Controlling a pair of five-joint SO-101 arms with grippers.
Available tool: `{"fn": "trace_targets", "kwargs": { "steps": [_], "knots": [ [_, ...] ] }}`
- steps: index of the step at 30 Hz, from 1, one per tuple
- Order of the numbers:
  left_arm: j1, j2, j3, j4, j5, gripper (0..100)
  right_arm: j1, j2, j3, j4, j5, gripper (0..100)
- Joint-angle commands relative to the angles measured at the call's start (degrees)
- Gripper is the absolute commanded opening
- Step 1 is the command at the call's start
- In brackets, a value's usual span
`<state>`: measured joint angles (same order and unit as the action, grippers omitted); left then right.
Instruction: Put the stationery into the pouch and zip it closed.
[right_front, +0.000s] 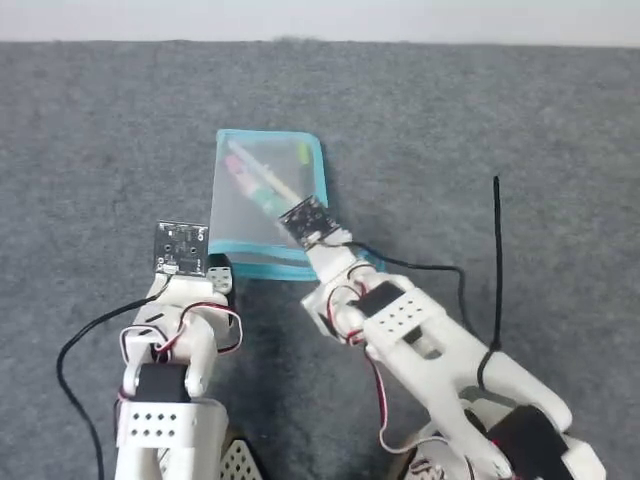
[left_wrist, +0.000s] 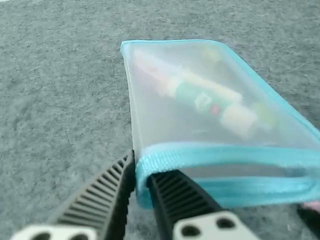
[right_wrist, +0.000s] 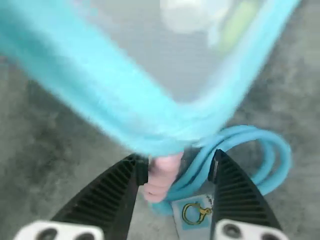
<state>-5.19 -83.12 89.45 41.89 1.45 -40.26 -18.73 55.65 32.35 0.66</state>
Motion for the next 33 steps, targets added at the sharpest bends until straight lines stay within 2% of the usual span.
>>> {"fn": "trace_targets", "kwargs": {
  "steps": [1, 6, 12, 25, 33],
  "knots": [
    [-0.3, -0.8, -2.2, -1.9, 0.9, 1, 1.9, -0.1, -1.6, -3.3, -1.1, 20.9],
    [-0.3, -0.8, -2.2, -1.9, 0.9, 1, 1.5, -0.1, -1.6, -3.3, -1.2, 20.2],
    [-0.3, -0.6, -2.2, -1.9, 0.9, 1, 1.5, 0.0, -1.3, -5.7, -0.9, 5.7],
    [-0.3, -0.9, -1.5, -1.9, 0.9, 1, 1.5, 2.1, 0.0, -6.0, -1.1, 21.8],
    [-0.3, -0.9, -1.5, -1.9, 0.9, 1, 1.8, 5.8, -1.1, -8.0, -1.1, 20.4]
  ]
}}
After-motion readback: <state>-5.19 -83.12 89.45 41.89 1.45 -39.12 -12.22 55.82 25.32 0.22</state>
